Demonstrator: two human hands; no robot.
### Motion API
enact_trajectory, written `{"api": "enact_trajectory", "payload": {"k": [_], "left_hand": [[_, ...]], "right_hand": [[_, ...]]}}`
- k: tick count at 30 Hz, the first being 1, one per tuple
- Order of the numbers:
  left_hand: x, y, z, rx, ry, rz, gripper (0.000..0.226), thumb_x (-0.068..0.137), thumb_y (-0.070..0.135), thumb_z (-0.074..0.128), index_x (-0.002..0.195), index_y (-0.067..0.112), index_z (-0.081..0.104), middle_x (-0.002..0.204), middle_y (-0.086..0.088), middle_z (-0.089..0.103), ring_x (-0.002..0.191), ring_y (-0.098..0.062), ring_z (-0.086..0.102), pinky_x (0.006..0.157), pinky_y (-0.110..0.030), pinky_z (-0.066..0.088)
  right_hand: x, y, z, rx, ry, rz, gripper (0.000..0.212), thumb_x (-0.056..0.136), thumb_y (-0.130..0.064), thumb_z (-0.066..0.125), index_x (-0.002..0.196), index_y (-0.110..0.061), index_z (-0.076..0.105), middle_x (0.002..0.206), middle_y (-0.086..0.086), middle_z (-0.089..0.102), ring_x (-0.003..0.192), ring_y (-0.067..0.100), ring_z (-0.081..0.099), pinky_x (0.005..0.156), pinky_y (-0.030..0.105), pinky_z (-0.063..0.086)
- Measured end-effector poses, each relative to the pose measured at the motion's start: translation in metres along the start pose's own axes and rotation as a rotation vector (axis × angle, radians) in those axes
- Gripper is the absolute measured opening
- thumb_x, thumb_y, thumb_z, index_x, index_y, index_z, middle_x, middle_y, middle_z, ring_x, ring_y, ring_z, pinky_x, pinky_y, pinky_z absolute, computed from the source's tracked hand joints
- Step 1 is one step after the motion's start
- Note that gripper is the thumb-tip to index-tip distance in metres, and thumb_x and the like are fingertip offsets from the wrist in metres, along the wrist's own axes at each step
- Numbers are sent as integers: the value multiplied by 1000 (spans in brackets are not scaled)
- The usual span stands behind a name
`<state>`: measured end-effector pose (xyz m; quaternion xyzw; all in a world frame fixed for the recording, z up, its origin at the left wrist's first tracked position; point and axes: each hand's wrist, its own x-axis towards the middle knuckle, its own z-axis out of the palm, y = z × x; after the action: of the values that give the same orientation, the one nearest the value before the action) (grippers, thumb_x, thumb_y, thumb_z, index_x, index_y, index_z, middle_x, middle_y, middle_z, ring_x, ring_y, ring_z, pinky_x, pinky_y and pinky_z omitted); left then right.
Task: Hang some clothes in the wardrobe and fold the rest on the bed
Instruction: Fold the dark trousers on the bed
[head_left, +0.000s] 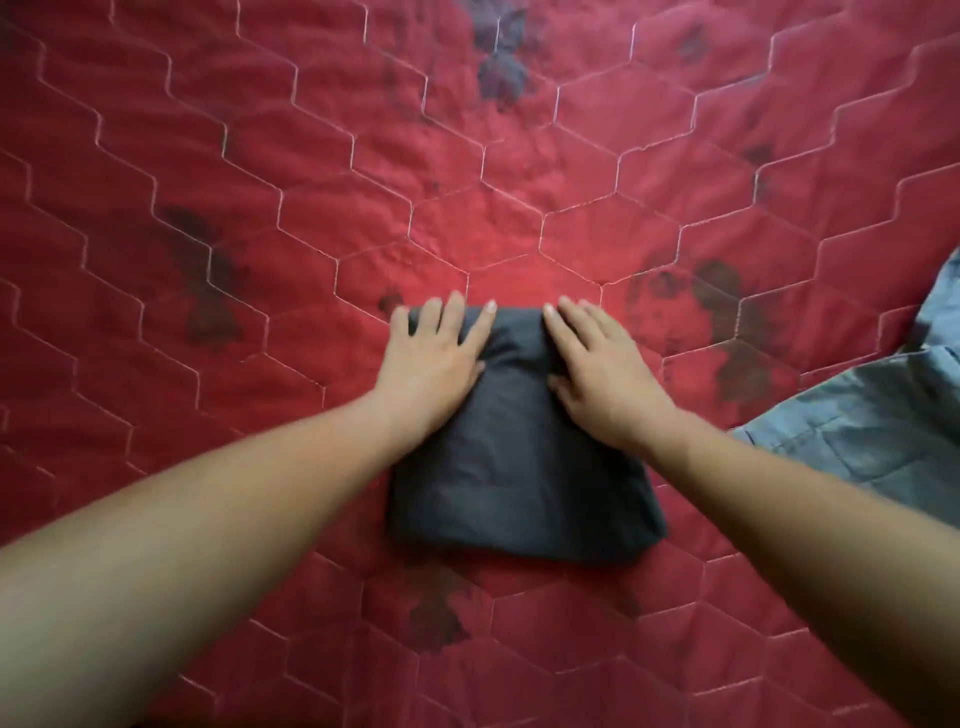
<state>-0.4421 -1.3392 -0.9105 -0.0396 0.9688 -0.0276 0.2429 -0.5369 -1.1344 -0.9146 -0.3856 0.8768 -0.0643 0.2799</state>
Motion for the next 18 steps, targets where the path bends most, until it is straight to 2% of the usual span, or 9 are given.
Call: {"api": "enact_trajectory", "payload": {"k": [2, 4, 6, 7, 9, 12, 15, 18], "left_hand": [[-33, 10, 6, -9, -42, 32, 76, 96, 52, 49, 158, 26, 14, 148, -14, 37, 130, -33, 39, 99, -50, 37], [-55, 16, 14, -135, -203, 49, 77, 87, 48, 63, 149, 24, 25, 134, -10, 46, 122, -32, 45, 91, -46, 45], [-65, 17, 15, -318, -449, 42, 56, 80, 37, 71, 125, 22, 41, 123, -9, 56, 117, -32, 54, 88, -43, 50], [-68, 17, 14, -333, -543, 58, 41, 78, 33, 70, 110, 23, 48, 117, -8, 61, 114, -32, 58, 86, -41, 52], [-72, 17, 13, -295, -630, 108, 18, 77, 30, 66, 87, 25, 52, 110, -6, 64, 109, -30, 61, 85, -39, 53], [-78, 14, 10, -334, -700, 137, 12, 85, 29, 62, 91, 22, 53, 118, -8, 59, 111, -28, 54, 89, -35, 48], [-77, 0, -12, -468, -733, 98, 12, 92, 20, 59, 98, 19, 49, 113, -8, 62, 99, -25, 57, 76, -27, 41], [-54, -25, -71, -634, -492, 6, 18, 92, 14, 60, 110, 15, 54, 104, -4, 62, 90, -20, 59, 69, -27, 42]], "right_hand": [[-38, -7, 8, 68, -68, 17, 82, 85, -21, 67, 157, -10, 28, 152, 19, 37, 138, 39, 34, 112, 49, 35], [-68, -16, 20, 55, -173, 58, 66, 80, -22, 67, 140, -11, 42, 132, 12, 45, 122, 36, 43, 98, 46, 42], [-86, -27, 29, 31, -304, 102, 43, 80, -23, 63, 119, -13, 48, 120, 10, 47, 113, 34, 45, 93, 46, 44], [-91, -32, 31, 9, -370, 121, 36, 81, -23, 61, 114, -12, 50, 118, 10, 48, 113, 34, 45, 93, 45, 45], [-96, -39, 32, -36, -468, 117, 31, 84, -23, 57, 112, -10, 57, 118, 12, 49, 114, 34, 46, 93, 43, 47], [-95, -44, 23, 57, -571, 93, 21, 84, -20, 58, 103, -12, 62, 115, 13, 62, 111, 34, 57, 84, 36, 48], [-83, -42, -12, 201, -591, 106, 9, 82, -15, 61, 90, -17, 58, 104, 13, 69, 100, 32, 64, 69, 28, 39], [-58, -29, -78, 224, -371, 132, 13, 82, -17, 63, 91, -18, 54, 101, 10, 66, 97, 31, 62, 70, 30, 40]]}}
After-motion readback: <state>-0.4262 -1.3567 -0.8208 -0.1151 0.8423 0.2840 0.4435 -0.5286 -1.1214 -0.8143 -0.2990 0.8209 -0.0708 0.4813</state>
